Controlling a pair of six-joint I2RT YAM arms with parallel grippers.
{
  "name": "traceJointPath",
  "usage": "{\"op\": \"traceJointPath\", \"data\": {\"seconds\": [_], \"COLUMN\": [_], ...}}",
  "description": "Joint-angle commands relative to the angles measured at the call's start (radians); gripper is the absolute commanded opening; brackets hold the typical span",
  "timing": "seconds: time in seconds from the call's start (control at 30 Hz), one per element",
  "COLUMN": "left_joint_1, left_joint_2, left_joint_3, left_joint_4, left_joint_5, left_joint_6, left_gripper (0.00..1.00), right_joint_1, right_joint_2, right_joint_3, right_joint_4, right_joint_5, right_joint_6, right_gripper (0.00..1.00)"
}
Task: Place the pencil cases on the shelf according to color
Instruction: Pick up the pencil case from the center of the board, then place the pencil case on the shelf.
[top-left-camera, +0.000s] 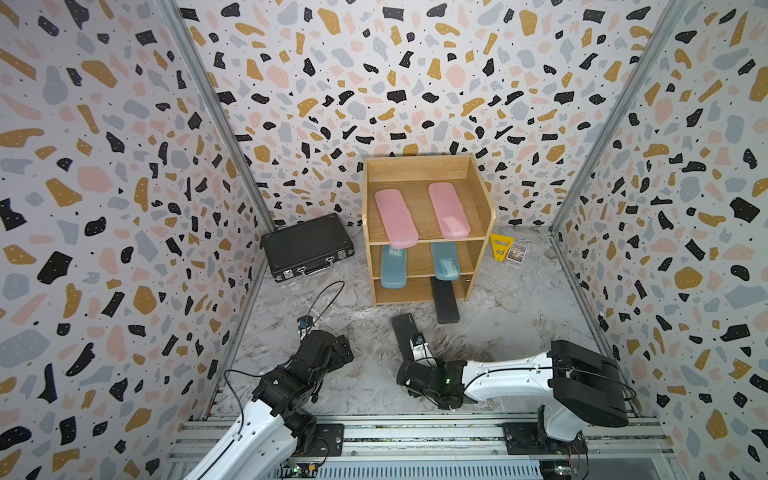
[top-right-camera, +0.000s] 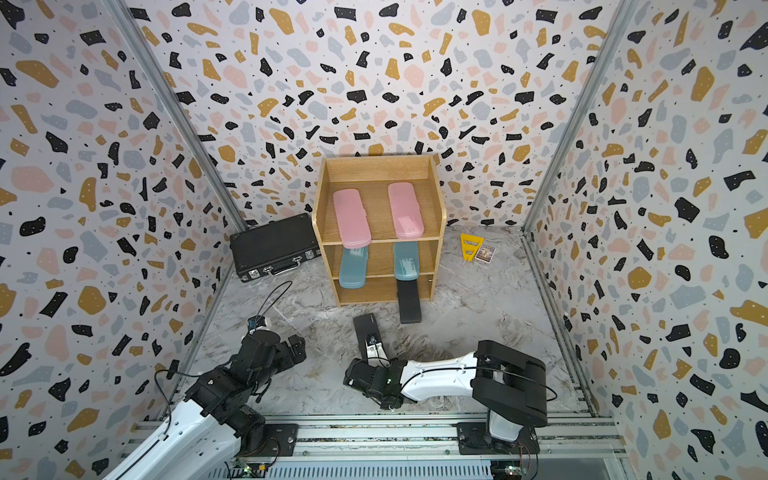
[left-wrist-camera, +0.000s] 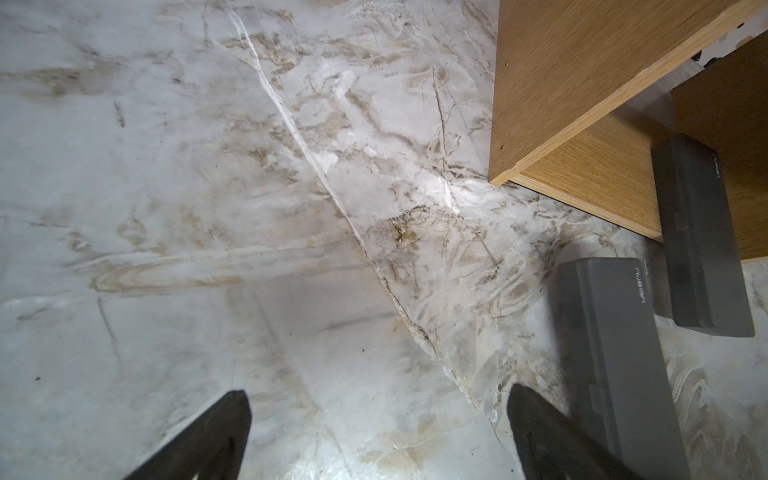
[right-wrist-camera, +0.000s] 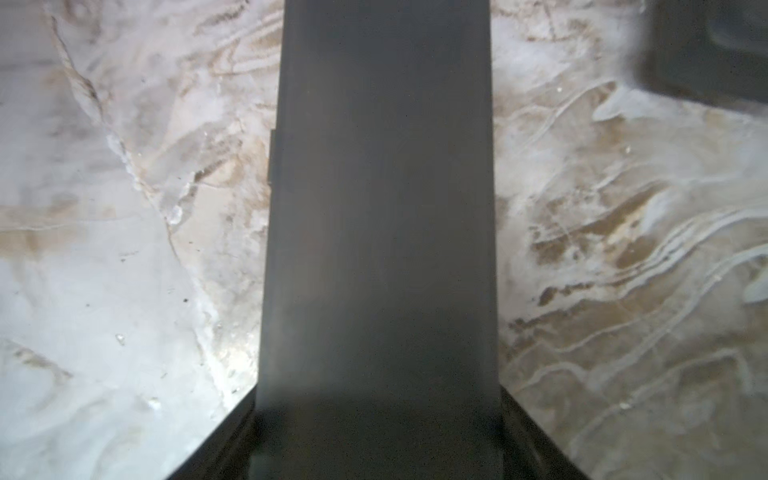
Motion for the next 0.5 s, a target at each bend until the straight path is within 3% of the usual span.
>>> {"op": "traceJointPath", "data": {"seconds": [0.0,0.47], "left_joint_1": [0.005,0.005], "left_joint_2": [-0.008,0.007], "left_joint_3": [-0.014,-0.01], "left_joint_4": [0.036,0.066], "left_joint_5": [0.013,0.027], "left_joint_6": [-0.007,-0.008], "left_gripper": [1.0,1.0], "right_joint_1": [0.003,-0.177], "right_joint_2": [-0.055,0.028], "right_joint_3": [0.008,0.131], "right_joint_4": [0.054,0.098], "right_joint_5": [0.079,-0.061], "right_joint_6": [-0.045,-0.135], "right_gripper": [0.29,0.29]}}
